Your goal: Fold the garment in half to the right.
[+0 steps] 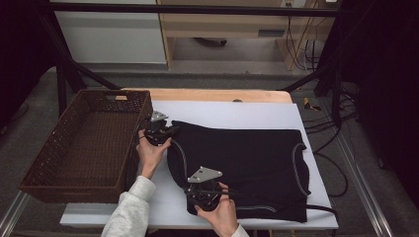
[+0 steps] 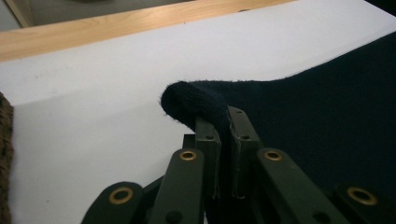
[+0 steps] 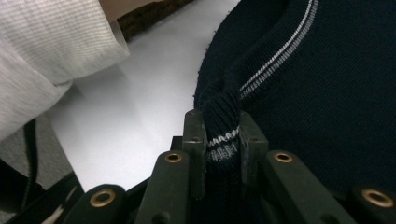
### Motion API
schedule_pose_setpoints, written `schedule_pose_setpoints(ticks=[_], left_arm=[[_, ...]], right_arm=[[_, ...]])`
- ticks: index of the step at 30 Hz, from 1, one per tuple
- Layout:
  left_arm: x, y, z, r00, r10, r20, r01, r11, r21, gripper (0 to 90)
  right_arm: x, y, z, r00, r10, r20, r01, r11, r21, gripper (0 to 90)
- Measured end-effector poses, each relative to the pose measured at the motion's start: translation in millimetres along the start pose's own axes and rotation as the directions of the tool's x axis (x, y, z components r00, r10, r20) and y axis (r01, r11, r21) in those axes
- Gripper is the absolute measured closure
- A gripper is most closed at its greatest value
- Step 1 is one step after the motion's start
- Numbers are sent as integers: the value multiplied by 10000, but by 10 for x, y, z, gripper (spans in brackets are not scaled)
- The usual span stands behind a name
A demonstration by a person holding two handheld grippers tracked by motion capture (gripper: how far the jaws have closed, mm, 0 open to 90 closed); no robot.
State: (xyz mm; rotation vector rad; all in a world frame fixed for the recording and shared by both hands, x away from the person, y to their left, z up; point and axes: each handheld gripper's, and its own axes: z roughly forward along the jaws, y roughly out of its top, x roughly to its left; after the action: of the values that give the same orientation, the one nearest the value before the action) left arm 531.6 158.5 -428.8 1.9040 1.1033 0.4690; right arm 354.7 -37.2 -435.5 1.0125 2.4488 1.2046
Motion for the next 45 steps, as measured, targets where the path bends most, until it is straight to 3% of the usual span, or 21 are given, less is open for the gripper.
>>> schedule_pose_setpoints(ticks=[15,45], left_arm=[[-25,236,-246,9996,127,-241,-135,9993,-349,845],[-16,534,-614,9963,179,-835,-218,9987,-457,846]], right_arm=[[-11,137,-116,9974,183,-695,-234,9971,-728,777],[107,390,-276,9945,-53,-1043,-116,9869,-1611,777]])
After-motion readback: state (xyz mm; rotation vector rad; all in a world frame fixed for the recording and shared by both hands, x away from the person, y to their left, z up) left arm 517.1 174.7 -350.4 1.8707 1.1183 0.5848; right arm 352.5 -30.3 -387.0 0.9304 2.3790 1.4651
